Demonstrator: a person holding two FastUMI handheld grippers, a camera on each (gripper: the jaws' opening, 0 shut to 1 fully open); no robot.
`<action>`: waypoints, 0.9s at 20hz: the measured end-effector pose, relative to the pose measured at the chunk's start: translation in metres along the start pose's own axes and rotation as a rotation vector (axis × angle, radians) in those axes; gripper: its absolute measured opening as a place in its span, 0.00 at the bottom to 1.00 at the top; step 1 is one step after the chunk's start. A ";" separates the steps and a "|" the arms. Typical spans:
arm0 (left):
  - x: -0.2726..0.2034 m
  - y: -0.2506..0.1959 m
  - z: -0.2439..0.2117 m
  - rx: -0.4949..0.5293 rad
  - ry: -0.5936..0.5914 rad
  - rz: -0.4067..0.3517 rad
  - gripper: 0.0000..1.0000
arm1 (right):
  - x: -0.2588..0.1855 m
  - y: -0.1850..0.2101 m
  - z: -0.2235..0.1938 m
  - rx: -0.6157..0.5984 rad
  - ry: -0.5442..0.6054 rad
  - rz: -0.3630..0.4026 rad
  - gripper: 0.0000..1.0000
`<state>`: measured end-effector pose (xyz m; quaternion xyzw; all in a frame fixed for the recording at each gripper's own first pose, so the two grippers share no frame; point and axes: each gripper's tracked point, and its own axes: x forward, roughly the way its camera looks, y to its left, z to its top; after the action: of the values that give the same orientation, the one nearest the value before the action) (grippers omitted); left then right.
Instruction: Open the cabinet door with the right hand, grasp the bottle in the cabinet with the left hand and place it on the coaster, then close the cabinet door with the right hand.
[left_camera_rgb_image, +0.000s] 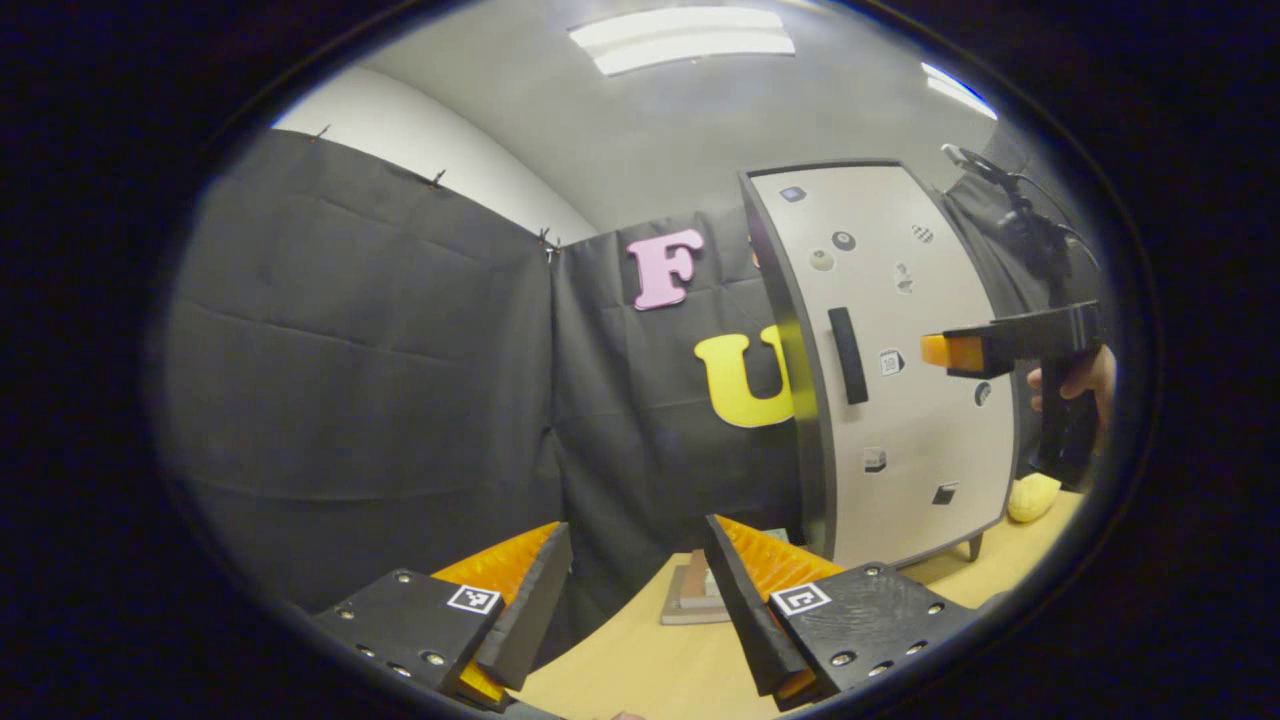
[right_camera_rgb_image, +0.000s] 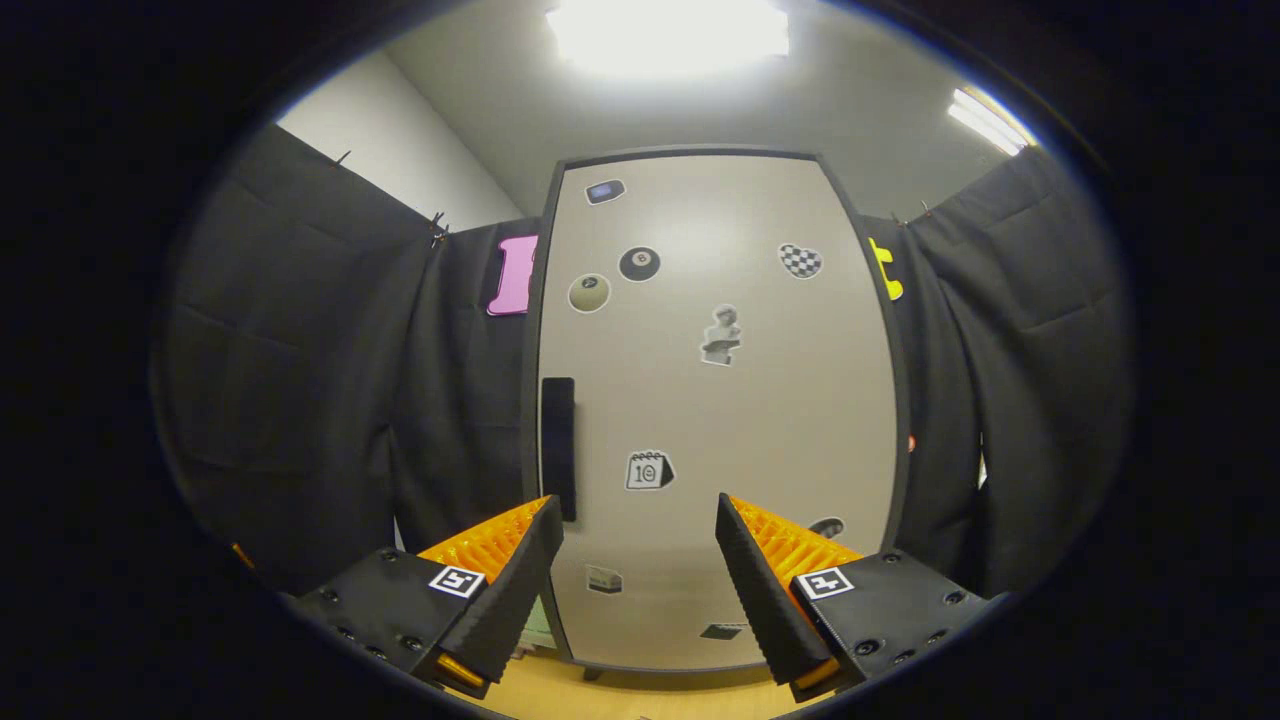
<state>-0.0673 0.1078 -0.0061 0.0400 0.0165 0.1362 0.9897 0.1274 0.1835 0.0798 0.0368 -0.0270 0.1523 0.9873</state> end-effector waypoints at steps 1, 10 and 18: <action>-0.005 0.012 -0.002 0.011 0.002 0.026 0.80 | 0.014 0.010 0.003 0.010 0.006 0.010 0.97; -0.032 0.099 -0.026 0.033 0.062 0.221 0.80 | 0.104 0.064 -0.011 -0.030 0.109 0.026 0.93; -0.053 0.143 -0.025 0.047 0.058 0.323 0.80 | 0.123 0.056 -0.024 -0.032 0.174 -0.042 0.38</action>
<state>-0.1575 0.2331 -0.0175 0.0613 0.0414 0.2943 0.9528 0.2286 0.2752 0.0679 0.0084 0.0574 0.1337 0.9893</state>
